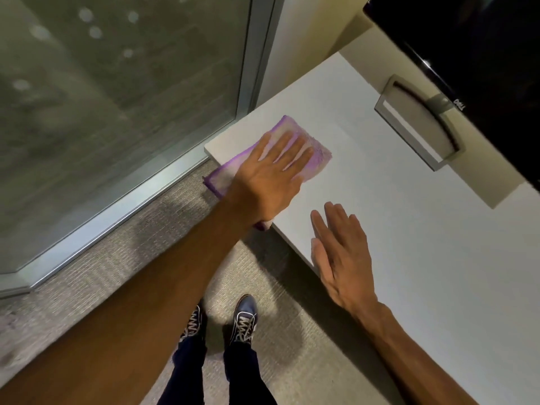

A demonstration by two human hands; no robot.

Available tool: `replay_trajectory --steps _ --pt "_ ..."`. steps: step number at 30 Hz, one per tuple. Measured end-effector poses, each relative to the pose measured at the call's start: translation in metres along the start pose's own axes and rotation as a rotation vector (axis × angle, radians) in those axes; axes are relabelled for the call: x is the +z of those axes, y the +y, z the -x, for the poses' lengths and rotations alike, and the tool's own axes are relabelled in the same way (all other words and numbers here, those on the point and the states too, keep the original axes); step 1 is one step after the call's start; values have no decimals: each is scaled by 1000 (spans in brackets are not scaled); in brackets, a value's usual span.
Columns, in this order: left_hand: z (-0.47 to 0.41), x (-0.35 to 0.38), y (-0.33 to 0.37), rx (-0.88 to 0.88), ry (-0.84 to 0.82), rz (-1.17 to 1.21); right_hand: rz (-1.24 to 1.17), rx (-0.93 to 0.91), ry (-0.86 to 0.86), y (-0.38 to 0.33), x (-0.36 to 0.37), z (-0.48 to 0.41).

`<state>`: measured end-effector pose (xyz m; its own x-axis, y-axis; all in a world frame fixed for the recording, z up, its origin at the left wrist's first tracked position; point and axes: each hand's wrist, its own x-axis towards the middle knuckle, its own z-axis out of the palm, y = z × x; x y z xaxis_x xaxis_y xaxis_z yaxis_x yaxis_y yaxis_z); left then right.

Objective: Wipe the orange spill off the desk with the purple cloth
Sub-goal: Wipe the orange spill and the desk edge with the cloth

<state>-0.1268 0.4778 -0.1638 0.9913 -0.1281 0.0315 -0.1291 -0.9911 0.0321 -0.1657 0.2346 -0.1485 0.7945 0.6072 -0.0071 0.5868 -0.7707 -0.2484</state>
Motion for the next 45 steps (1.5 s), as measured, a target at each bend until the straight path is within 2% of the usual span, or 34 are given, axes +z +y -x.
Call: replay_trajectory --steps 4,7,11,14,16,19,22,24,27,31,33,35,36,37,39,41,43,45 --pt "-3 -2 9 -92 -17 6 49 25 -62 1 0 -1" --pt "5 -1 12 65 64 57 61 34 -76 0 1 -2" --pt "9 -8 22 313 58 29 57 29 -68 -2 -2 -3" --pt "6 -11 24 374 38 10 93 14 -109 1 -2 -3" --pt "1 -7 19 316 43 5 115 13 -132 3 0 -2" --pt "-13 -1 11 130 101 27 129 29 -181 1 -3 -3" --pt "-34 -7 7 -127 18 108 126 18 -197 -1 -7 -7" --pt "-40 -9 7 -237 -7 151 119 23 -178 -1 -8 -10" --pt "-37 -9 8 -269 -34 113 110 32 -169 0 -6 -15" --pt "-39 -19 11 -282 -156 113 136 35 -194 3 -4 -23" --pt "-34 -21 13 -252 -135 188 185 22 -200 2 -3 -22" --pt "-22 -16 20 -109 37 225 207 10 -200 2 -3 -21" --pt "-17 -12 24 -5 89 171 196 7 -194 2 -4 -21" --pt "-14 -8 30 99 94 106 179 8 -188 3 -4 -21" --pt "-12 -6 38 269 -21 43 156 11 -189 3 -1 -20" --pt "-17 -7 38 368 -29 64 144 15 -191 3 -1 -19" --pt "-28 -7 31 361 25 140 138 14 -184 2 -3 -19" --pt "-46 -10 22 182 46 266 130 13 -178 1 -6 -18"
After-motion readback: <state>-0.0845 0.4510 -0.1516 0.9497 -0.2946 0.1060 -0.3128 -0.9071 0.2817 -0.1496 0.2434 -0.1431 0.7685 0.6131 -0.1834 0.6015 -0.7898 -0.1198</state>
